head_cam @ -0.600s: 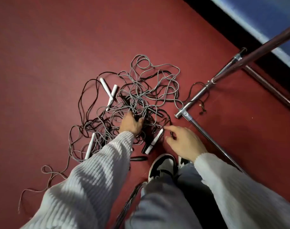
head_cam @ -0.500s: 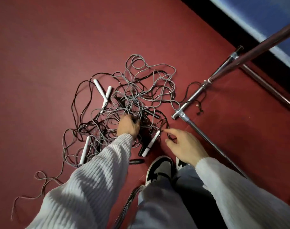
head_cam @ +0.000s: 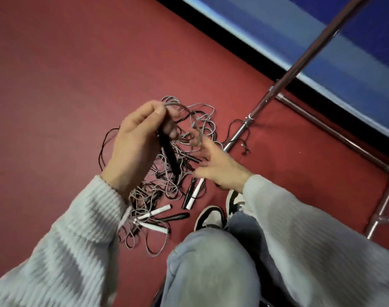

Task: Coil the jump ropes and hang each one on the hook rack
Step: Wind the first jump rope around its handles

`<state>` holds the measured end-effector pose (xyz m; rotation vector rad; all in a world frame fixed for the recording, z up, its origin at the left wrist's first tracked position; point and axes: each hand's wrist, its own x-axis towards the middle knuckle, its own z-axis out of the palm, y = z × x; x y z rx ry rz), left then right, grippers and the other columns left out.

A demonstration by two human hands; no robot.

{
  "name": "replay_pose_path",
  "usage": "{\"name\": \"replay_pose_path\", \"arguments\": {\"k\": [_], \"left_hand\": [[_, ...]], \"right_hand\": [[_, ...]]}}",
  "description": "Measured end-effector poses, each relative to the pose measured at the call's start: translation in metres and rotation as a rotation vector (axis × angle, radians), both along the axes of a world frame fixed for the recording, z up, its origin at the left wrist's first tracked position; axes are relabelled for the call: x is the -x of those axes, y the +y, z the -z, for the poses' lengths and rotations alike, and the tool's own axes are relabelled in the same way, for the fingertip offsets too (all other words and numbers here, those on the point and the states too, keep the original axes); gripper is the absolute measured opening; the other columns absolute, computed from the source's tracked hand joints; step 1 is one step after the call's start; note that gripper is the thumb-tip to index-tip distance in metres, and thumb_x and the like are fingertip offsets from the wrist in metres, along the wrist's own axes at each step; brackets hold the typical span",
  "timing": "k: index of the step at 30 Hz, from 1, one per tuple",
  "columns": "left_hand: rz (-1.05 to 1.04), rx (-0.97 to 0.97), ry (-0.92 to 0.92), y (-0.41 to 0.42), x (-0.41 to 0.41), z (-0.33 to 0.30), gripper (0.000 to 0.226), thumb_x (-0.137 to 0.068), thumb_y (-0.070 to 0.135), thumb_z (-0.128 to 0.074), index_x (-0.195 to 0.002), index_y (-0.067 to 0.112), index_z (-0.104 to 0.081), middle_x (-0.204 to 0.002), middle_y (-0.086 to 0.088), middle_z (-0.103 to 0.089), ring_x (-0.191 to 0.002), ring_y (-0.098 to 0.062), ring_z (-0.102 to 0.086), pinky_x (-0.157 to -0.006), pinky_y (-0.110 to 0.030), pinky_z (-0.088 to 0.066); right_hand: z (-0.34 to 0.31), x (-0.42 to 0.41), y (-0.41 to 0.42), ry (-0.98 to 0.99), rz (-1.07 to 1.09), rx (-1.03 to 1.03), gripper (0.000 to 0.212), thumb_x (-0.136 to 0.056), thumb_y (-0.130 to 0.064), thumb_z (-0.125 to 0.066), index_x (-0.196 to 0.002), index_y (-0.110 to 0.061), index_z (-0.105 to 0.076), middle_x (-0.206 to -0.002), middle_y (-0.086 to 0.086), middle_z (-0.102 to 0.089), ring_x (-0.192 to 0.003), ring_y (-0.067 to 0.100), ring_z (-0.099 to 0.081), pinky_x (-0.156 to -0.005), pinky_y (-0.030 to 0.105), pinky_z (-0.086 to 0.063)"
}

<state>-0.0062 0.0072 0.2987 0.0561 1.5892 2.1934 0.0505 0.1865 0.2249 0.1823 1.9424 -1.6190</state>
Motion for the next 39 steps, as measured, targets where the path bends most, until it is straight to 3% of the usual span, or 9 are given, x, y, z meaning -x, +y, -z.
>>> {"name": "replay_pose_path", "arguments": {"k": [5,12,16,19,23,26,30,34,39], "left_hand": [[0.197,0.274,0.196,0.012,0.009,-0.054,0.024,-0.102,0.016,-0.057,-0.120,0.021,-0.074,-0.133,-0.004,-0.067,-0.113,-0.016,-0.058,-0.100,-0.024,-0.046],[0.170,0.477,0.240,0.013,0.001,-0.024,0.068,-0.085,-0.003,-0.058,-0.146,0.023,-0.043,-0.144,0.014,-0.049,-0.128,-0.003,-0.052,-0.100,-0.015,-0.045],[0.672,0.813,0.301,0.042,-0.042,0.051,0.033,-0.092,0.021,-0.067,-0.124,0.027,-0.063,-0.118,0.009,-0.068,-0.104,-0.020,-0.068,-0.101,-0.035,-0.053],[0.439,0.987,0.228,0.038,-0.054,0.085,0.033,-0.106,0.038,-0.048,-0.078,0.029,-0.062,-0.066,0.003,-0.062,-0.060,-0.013,-0.060,-0.081,-0.040,-0.057],[-0.263,0.323,-0.155,0.029,-0.050,0.040,0.040,-0.111,0.030,-0.034,-0.079,0.015,-0.052,-0.075,-0.004,-0.059,-0.067,-0.011,-0.058,-0.082,-0.037,-0.050],[-0.203,-0.111,-0.131,0.049,-0.049,-0.024,0.036,-0.111,0.027,-0.033,-0.088,0.009,-0.055,-0.077,-0.006,-0.065,-0.081,-0.021,-0.067,-0.092,-0.039,-0.054],[0.136,-0.365,-0.157,0.067,-0.068,-0.071,0.031,-0.103,0.027,-0.040,-0.098,0.002,-0.057,-0.083,-0.016,-0.063,-0.087,-0.031,-0.068,-0.085,-0.033,-0.057],[0.341,-0.381,-0.181,0.063,-0.094,-0.074,0.026,-0.101,0.020,-0.041,-0.100,0.002,-0.060,-0.088,-0.020,-0.065,-0.089,-0.035,-0.069,-0.090,-0.038,-0.056],[-0.138,0.232,0.243,0.044,-0.088,-0.046,0.047,-0.082,-0.010,-0.054,-0.123,0.012,-0.059,-0.131,-0.007,-0.062,-0.119,-0.012,-0.062,-0.111,-0.040,-0.048]], "right_hand": [[-0.055,0.010,-0.020,0.007,0.164,0.290,0.057,-0.075,-0.021,-0.069,-0.131,-0.018,-0.058,-0.113,-0.007,-0.066,-0.114,0.014,-0.060,-0.105,0.035,-0.044],[-0.098,0.004,0.001,0.084,0.505,0.548,0.028,-0.101,-0.036,-0.053,-0.082,-0.017,-0.056,-0.067,0.002,-0.056,-0.073,0.023,-0.060,-0.092,0.050,-0.042],[-0.154,-0.003,0.017,0.113,0.524,0.866,0.029,-0.100,-0.033,-0.046,-0.077,-0.017,-0.049,-0.059,-0.002,-0.032,-0.057,0.015,-0.039,-0.072,0.035,-0.046],[-0.184,-0.013,0.056,0.175,0.497,0.836,0.026,-0.095,-0.031,-0.049,-0.073,-0.018,-0.046,-0.050,-0.007,-0.017,-0.043,0.009,-0.022,-0.050,0.024,-0.034],[-0.149,-0.033,0.094,0.188,0.502,0.125,0.008,-0.092,-0.011,-0.062,-0.086,-0.013,-0.067,-0.044,-0.011,-0.031,-0.037,0.006,-0.027,-0.046,0.026,-0.031],[-0.101,-0.047,0.071,0.121,0.246,-0.249,0.040,-0.087,0.003,-0.070,-0.106,-0.032,-0.070,-0.053,-0.013,-0.043,-0.049,0.010,-0.042,-0.052,0.030,-0.039],[-0.085,-0.054,0.030,0.157,0.332,-0.161,0.037,-0.088,0.003,-0.072,-0.108,-0.027,-0.065,-0.068,-0.016,-0.066,-0.062,-0.001,-0.060,-0.065,0.026,-0.047],[-0.105,-0.039,0.028,0.183,0.336,0.085,0.035,-0.108,-0.001,-0.036,-0.078,-0.012,-0.052,-0.052,0.000,-0.055,-0.041,0.005,-0.054,-0.039,0.012,-0.042],[-0.119,-0.031,0.030,0.194,0.551,0.184,0.039,-0.090,-0.043,-0.071,-0.059,-0.020,-0.063,-0.050,-0.005,-0.041,-0.050,0.014,-0.035,-0.054,0.024,-0.035]]}}
